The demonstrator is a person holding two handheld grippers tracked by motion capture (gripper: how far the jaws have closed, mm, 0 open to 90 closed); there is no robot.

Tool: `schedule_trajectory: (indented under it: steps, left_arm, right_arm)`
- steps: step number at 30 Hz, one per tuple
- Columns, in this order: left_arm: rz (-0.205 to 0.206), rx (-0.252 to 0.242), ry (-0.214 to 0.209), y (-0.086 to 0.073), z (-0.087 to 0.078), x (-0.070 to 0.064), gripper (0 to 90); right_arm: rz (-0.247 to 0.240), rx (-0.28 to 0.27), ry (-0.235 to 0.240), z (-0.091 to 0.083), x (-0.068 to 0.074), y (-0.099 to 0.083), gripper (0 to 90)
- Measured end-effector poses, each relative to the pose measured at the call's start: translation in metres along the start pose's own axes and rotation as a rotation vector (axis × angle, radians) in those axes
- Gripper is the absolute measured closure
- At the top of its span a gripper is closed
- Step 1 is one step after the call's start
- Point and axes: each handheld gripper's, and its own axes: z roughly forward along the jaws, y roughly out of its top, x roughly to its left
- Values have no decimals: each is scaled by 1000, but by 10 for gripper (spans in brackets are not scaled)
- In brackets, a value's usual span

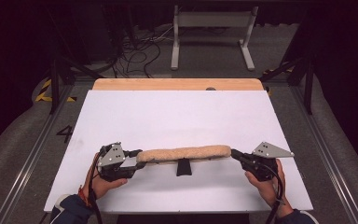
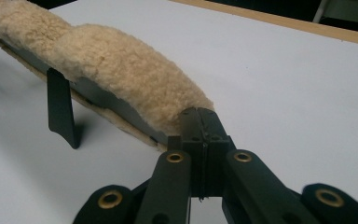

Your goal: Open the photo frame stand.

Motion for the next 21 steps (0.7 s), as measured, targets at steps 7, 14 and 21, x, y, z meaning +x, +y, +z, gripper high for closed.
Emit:
schedule_trajectory:
  steps: [7, 14, 21]
  left_arm:
    - [2, 1, -7, 0, 0, 1, 559]
    - [11, 7, -12, 0, 0, 0, 570]
    - [10, 6, -19, 0, -1, -1, 580]
  right_arm:
    - [4, 8, -9, -1, -2, -1, 900]
    - [22, 67, -12, 5, -5, -8, 900]
    - [36, 56, -20, 10, -8, -4, 900]
